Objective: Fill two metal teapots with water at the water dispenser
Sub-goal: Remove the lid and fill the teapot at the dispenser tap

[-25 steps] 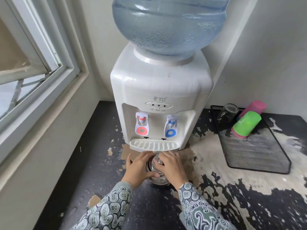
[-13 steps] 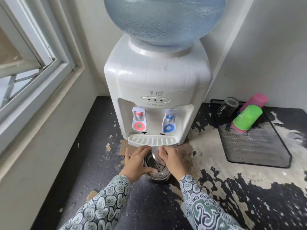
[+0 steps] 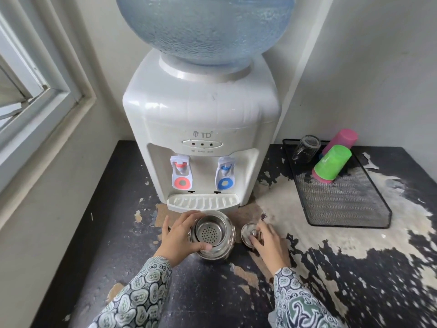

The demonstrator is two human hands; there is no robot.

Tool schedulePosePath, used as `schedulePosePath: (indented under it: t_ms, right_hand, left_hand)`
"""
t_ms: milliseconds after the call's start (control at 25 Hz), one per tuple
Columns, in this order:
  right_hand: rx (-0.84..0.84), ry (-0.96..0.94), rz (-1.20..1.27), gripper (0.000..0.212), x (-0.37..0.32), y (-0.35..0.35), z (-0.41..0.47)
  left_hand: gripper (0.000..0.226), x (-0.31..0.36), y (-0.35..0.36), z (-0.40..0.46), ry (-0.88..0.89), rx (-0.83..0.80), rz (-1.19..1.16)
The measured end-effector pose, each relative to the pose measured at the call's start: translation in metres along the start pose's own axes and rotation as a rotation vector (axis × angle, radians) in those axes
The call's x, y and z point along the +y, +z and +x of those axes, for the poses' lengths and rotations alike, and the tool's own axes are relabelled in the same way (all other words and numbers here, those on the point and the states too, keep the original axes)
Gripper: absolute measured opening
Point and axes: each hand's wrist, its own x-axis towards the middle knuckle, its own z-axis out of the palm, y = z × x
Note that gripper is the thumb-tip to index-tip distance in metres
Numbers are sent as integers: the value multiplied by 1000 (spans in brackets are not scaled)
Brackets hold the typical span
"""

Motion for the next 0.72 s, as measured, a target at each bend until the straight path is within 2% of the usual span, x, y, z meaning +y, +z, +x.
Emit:
schedulePosePath:
  t_ms: [80, 160, 240, 320, 400, 440, 520, 640, 720]
  right_hand:
    - [68, 27, 42, 21, -12, -4, 3]
    - [90, 14, 265, 14, -33, -7, 4]
    - [4, -23, 477, 11, -54, -6, 0]
    - [-84, -8, 632, 21, -67, -2, -6]
    - [-153, 34, 754, 24, -71, 4, -12]
    - [-188, 41, 787, 29, -73, 6, -15]
    - [-224, 42, 798, 42, -77, 9, -16]
    - [-210, 5, 769, 41, -92, 3, -8]
    - [-224, -27, 748, 38, -105, -5, 3]
  left_hand:
    - [78, 0, 0, 0, 1, -10, 10]
    - [84, 2, 0, -1, 4, -18, -6]
    - [104, 0, 1, -5, 18, -31, 20]
    - [127, -3, 5, -14, 43, -22, 179]
    - [138, -7, 12, -23, 43, 18, 361]
    - [138, -7, 16, -27, 40, 40, 396]
    - [131, -9, 17, -30, 25, 102, 322]
    - [126, -17, 2, -29, -6, 124, 134]
    - [129, -22, -16, -25, -4, 179, 116]
